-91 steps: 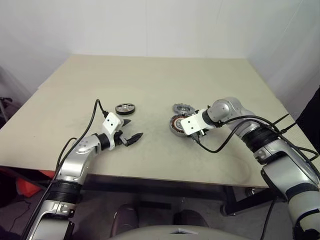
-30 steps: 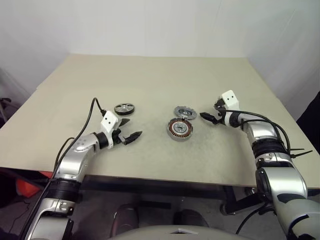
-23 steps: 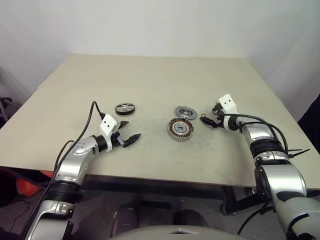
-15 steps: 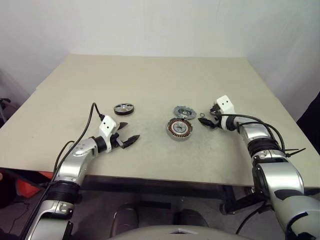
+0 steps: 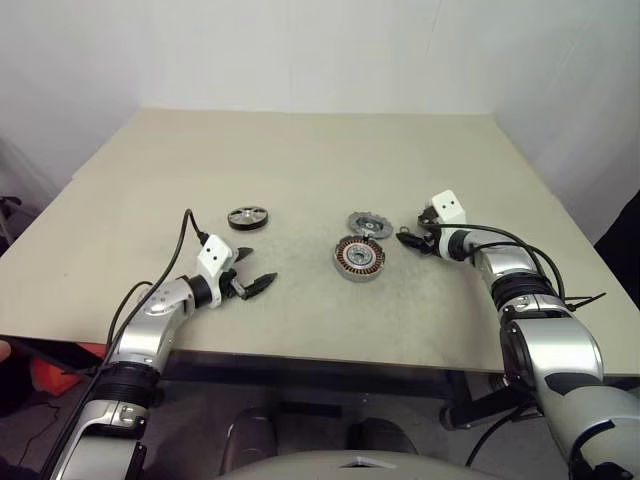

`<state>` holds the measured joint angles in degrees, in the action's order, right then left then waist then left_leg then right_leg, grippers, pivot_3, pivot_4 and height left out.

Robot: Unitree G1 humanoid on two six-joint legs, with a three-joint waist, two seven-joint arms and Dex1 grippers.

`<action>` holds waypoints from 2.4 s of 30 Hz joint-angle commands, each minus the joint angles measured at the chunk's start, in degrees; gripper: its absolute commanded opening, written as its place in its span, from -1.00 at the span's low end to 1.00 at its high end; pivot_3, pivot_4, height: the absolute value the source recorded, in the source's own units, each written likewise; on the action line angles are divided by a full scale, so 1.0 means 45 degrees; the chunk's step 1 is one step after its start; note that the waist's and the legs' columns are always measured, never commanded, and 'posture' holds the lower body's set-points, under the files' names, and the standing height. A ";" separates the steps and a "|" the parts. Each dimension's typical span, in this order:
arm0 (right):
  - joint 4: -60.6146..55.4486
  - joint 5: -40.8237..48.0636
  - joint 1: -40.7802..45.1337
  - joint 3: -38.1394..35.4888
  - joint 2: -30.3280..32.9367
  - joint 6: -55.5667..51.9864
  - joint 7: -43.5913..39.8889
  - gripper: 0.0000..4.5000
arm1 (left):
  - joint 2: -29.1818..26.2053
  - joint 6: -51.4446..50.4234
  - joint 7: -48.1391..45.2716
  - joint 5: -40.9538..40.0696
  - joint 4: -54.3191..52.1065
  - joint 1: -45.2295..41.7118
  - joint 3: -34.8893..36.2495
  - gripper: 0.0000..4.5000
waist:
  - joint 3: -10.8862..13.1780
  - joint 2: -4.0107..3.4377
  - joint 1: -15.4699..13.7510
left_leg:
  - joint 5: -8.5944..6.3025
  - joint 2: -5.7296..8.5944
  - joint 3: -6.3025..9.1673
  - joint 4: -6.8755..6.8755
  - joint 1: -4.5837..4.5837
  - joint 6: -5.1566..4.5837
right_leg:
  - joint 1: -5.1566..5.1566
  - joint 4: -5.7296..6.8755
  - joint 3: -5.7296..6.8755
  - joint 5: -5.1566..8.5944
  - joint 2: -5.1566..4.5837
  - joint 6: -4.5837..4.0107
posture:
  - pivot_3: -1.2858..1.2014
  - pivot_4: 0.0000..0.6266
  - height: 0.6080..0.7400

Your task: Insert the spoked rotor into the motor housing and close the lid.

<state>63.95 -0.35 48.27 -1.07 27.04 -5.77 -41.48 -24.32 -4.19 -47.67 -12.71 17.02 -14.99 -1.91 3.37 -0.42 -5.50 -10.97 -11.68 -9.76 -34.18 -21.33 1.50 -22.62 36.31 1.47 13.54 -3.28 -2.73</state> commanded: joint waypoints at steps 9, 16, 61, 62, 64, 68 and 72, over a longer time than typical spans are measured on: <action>-0.0088 0.0154 0.0363 -0.0164 -0.0001 0.0048 0.0077 -0.74 | 0.0063 0.0370 0.0157 0.0059 -0.0153 -0.0099 0.0169 0.97 | 0.0000 0.0000 -0.0005 | -0.0001 -0.0002 -0.0002 0.0001 -0.0003 -0.0001 | -0.0004 0.0000 0.0000 0.0000 0.0001 0.0000 | 0.03 -1.00 1.00; -0.2578 0.0515 0.0046 -0.0229 0.0742 -0.0422 -0.0923 -0.74 | 0.0047 0.0334 0.0196 0.0050 -0.0334 0.0020 0.0175 0.97 | 0.0005 -0.0005 -0.0013 | -0.0001 0.0000 -0.0006 0.0001 -0.0032 -0.0001 | -0.0036 0.0000 -0.0003 0.0000 0.0000 0.0000 | 0.03 -1.00 1.00; -1.3548 0.1735 -0.4814 0.2282 0.0216 -0.6161 -0.1620 -0.74 | -0.0167 -0.1090 0.0723 0.0088 -0.1765 -0.0201 0.0188 0.97 | 0.0006 -0.0002 -0.0016 | 0.0017 -0.0001 -0.0008 0.0074 -0.0012 0.0031 | 0.0004 -0.0112 0.0000 0.0002 0.0002 0.0018 | 0.03 -1.00 1.00; -1.3575 0.1744 -0.4801 0.2303 0.0197 -0.6169 -0.1613 -0.74 | -0.0167 -0.1102 0.0728 0.0088 -0.1770 -0.0205 0.0186 0.97 | 0.0006 -0.0002 -0.0016 | 0.0017 -0.0001 -0.0008 0.0074 -0.0011 0.0031 | 0.0005 -0.0112 -0.0001 0.0002 0.0002 0.0018 | 0.03 -1.00 1.00; -1.3681 0.1791 -0.4744 0.2346 0.0136 -0.6260 -0.1591 -0.74 | -0.0160 -0.1139 0.0729 0.0054 -0.1793 -0.0207 0.0203 0.97 | 0.0006 -0.0002 -0.0016 | 0.0017 -0.0002 -0.0008 0.0075 -0.0003 0.0030 | 0.0012 -0.0113 0.0000 0.0002 0.0002 0.0018 | 0.03 -1.00 1.00; -1.3863 0.1855 -0.4722 0.2427 0.0135 -0.6366 -0.1616 -0.74 | -0.0177 -0.1228 0.0694 -0.0026 -0.1879 -0.0156 0.0232 0.97 | 0.0006 -0.0001 -0.0016 | 0.0017 -0.0001 -0.0008 0.0076 0.0009 0.0031 | 0.0026 -0.0114 0.0000 0.0002 0.0002 0.0018 | 0.03 -1.00 1.00; -1.3708 0.1821 -0.4663 0.2434 0.0132 -0.6365 -0.1606 -0.74 | -0.0167 -0.1268 0.0717 -0.0044 -0.1926 -0.0124 0.0258 0.97 | 0.0006 -0.0002 -0.0015 | 0.0017 0.0000 -0.0008 0.0076 0.0026 0.0031 | 0.0043 -0.0115 -0.0001 0.0002 0.0002 0.0018 | 0.03 -1.00 1.00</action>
<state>3.88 7.08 26.09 10.00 27.64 -34.51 -48.68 -24.47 -10.01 -44.54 -12.26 10.70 -15.31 -1.86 3.40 -0.43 -5.57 -10.90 -11.68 -9.79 -33.84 -21.20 1.64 -22.42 35.79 1.46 13.55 -3.27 -2.65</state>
